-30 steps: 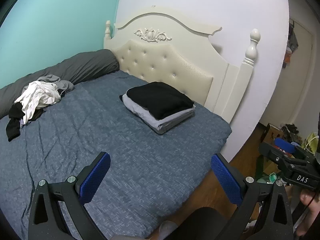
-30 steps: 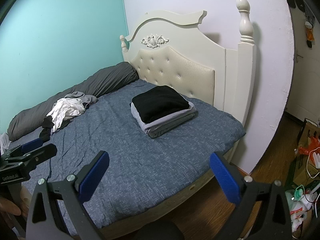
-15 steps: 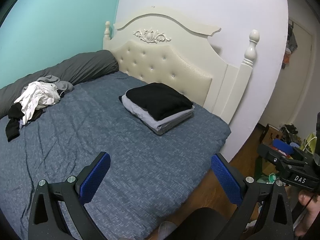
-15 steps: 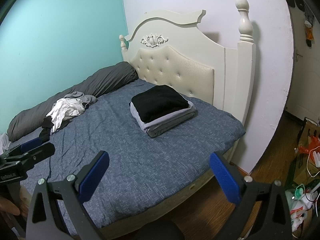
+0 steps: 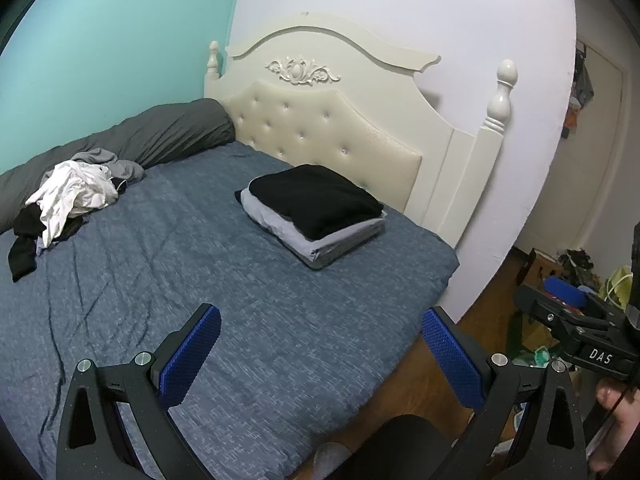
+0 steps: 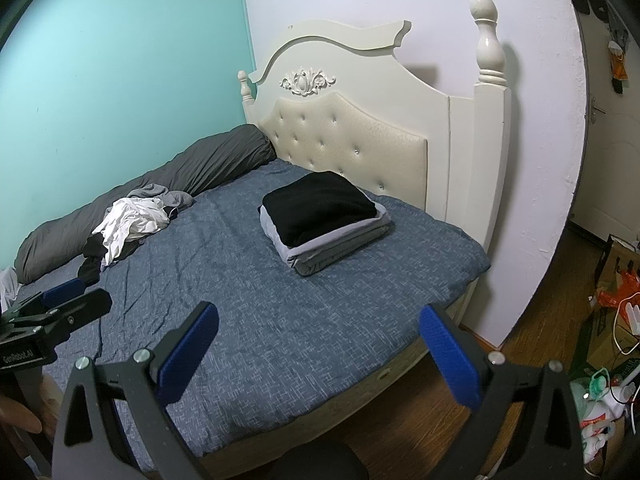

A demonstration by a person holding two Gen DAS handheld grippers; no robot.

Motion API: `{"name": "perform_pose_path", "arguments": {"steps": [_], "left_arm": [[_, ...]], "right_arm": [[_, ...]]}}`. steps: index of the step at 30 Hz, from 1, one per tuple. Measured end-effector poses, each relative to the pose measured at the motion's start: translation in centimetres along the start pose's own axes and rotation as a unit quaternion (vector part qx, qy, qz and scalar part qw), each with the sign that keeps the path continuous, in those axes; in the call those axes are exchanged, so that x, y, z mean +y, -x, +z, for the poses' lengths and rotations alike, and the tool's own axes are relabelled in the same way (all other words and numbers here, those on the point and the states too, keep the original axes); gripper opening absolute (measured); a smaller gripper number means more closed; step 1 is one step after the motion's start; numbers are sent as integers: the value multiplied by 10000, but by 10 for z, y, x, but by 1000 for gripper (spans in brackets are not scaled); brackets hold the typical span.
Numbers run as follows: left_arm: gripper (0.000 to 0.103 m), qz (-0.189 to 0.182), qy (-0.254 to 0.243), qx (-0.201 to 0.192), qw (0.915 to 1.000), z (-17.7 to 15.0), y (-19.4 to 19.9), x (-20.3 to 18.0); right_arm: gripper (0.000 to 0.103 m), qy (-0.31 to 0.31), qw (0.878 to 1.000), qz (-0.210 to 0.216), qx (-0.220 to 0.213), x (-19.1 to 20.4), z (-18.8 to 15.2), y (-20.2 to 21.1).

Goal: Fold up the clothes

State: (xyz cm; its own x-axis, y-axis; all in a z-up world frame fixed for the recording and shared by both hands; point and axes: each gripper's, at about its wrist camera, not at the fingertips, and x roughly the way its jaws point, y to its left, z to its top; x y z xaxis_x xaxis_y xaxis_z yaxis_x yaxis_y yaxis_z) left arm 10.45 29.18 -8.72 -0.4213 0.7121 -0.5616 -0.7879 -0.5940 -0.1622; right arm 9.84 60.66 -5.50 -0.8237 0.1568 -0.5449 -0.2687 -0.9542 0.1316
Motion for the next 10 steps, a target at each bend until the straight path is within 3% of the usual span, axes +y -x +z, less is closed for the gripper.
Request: {"name": "perform_pose_path", "arguments": {"steps": [10], "left_arm": [[102,10,30,1,10000,1,0,1]], "right_arm": [[101,4,10000,1,9,-1,3,-2]]}}
